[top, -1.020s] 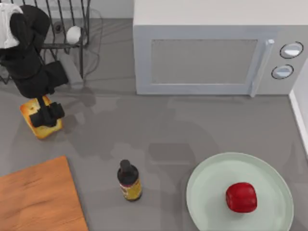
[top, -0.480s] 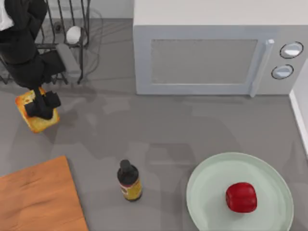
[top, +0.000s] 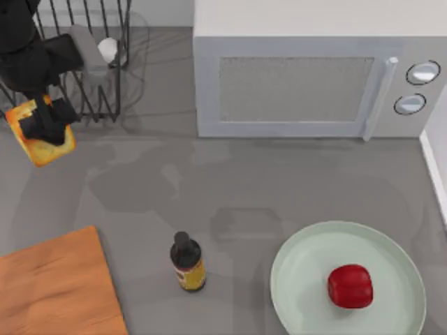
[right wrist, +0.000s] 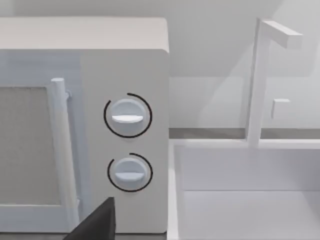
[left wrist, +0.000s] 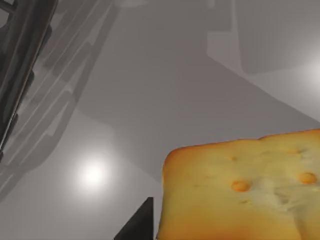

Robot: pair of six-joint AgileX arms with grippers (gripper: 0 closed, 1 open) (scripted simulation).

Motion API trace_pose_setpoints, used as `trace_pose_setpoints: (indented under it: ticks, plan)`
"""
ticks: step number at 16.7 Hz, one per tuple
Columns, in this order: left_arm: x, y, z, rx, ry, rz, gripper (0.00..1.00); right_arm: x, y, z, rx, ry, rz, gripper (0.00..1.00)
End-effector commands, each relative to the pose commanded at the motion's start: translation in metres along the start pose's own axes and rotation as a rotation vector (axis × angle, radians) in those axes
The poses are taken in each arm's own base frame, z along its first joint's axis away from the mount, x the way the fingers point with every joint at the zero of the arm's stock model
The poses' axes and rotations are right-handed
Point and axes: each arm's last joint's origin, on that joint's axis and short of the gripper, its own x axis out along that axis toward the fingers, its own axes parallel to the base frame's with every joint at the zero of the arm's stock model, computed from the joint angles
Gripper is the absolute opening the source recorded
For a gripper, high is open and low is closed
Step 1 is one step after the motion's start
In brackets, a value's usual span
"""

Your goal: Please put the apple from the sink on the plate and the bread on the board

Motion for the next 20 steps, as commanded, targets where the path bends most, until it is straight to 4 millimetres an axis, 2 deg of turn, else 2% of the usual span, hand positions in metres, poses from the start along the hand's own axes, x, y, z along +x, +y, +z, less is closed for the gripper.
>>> trace_pose_setpoints:
  ticks: [1, 4, 8, 13, 20]
  plan:
    - [0.008, -0.002, -0.001, -0.009, 0.013, -0.033, 0.00, 0.000, 0.000, 0.000, 0.000, 0.000, 0.000, 1.00]
    - [0.011, -0.002, 0.000, -0.033, 0.022, -0.045, 0.00, 0.000, 0.000, 0.000, 0.000, 0.000, 0.000, 1.00]
    - [0.012, -0.010, -0.004, -0.190, 0.047, -0.063, 0.00, 0.000, 0.000, 0.000, 0.000, 0.000, 0.000, 1.00]
    - [0.010, -0.030, -0.013, -0.553, 0.096, -0.080, 0.00, 0.000, 0.000, 0.000, 0.000, 0.000, 0.000, 1.00]
    - [0.006, -0.070, -0.036, -1.213, 0.177, -0.059, 0.00, 0.000, 0.000, 0.000, 0.000, 0.000, 0.000, 1.00]
